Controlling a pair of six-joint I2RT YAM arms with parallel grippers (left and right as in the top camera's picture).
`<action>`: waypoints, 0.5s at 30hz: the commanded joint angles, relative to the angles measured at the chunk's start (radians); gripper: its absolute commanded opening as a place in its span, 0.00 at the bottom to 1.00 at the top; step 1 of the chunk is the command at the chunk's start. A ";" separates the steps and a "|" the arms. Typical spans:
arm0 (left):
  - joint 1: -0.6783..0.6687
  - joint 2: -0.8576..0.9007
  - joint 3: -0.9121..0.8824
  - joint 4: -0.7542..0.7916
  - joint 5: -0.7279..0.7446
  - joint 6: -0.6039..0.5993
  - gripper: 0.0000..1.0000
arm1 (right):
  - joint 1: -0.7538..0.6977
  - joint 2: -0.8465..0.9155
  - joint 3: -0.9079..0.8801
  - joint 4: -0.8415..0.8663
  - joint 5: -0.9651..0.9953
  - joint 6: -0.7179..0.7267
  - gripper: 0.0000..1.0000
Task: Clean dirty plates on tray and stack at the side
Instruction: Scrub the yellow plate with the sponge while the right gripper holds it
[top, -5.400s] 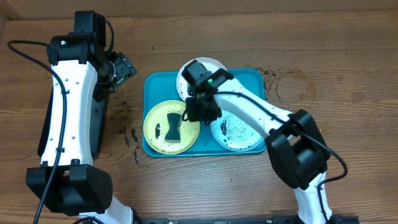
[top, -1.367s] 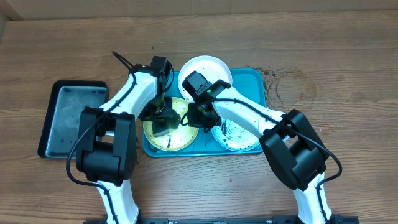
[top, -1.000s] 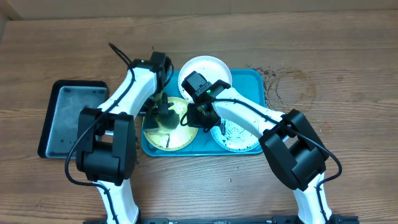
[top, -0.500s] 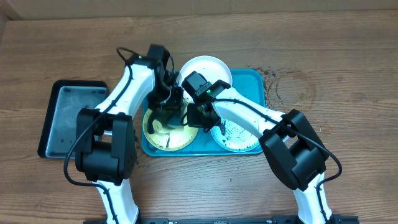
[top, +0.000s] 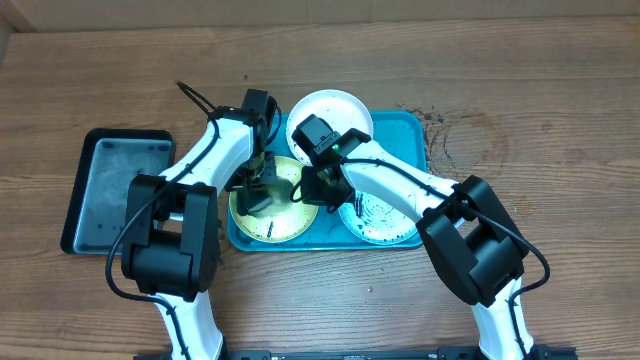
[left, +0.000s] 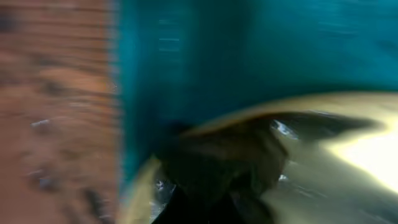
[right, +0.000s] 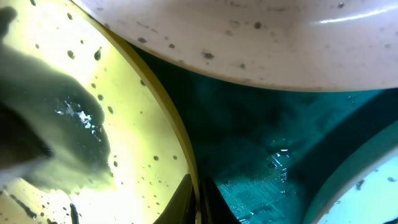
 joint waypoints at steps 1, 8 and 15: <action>0.014 0.017 0.016 -0.051 -0.298 -0.127 0.04 | 0.001 0.009 -0.013 -0.014 0.029 0.001 0.04; 0.013 0.005 0.179 -0.198 0.068 -0.018 0.04 | 0.001 0.009 -0.013 -0.010 0.029 0.001 0.04; 0.010 0.006 0.115 -0.172 0.396 0.113 0.04 | 0.001 0.009 -0.013 -0.006 0.029 0.001 0.04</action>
